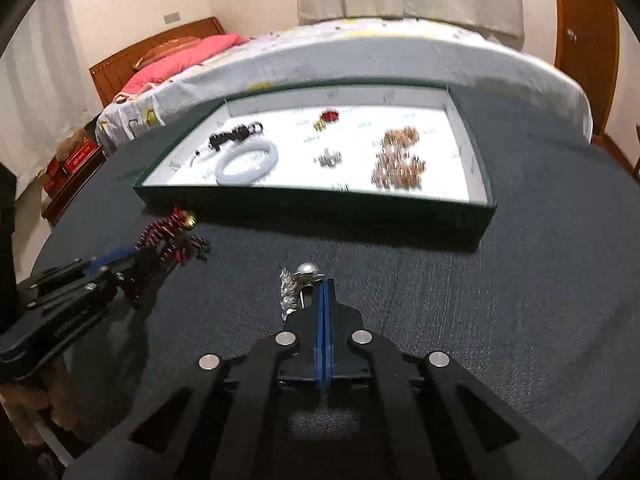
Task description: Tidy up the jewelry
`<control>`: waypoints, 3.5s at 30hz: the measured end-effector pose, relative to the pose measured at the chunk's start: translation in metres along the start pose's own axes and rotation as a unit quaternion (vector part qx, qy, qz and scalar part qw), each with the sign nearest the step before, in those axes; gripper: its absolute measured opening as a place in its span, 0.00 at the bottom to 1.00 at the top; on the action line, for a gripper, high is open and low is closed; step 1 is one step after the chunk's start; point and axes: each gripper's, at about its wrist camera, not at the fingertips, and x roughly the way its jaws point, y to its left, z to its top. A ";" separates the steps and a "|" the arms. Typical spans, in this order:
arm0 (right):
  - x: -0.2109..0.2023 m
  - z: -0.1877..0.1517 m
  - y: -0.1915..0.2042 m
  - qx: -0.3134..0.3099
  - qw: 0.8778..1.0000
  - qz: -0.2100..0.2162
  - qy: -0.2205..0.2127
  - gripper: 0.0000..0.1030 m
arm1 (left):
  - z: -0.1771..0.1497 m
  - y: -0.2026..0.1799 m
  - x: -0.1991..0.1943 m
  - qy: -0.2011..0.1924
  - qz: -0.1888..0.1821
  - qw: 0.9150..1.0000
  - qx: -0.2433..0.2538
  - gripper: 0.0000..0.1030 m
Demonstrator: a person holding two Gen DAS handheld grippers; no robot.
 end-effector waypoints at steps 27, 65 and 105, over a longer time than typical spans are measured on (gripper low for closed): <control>-0.001 -0.005 -0.003 0.028 0.999 0.032 0.008 0.43 | -0.001 0.002 0.002 0.002 0.000 1.000 -0.003 0.11; -0.008 -0.014 0.036 -0.108 0.994 0.004 -0.012 0.08 | -0.001 0.003 0.004 0.005 -0.001 1.000 -0.005 0.11; -0.005 0.004 -0.017 0.037 0.998 0.058 -0.013 0.03 | -0.001 0.006 0.011 0.010 -0.004 1.000 -0.011 0.11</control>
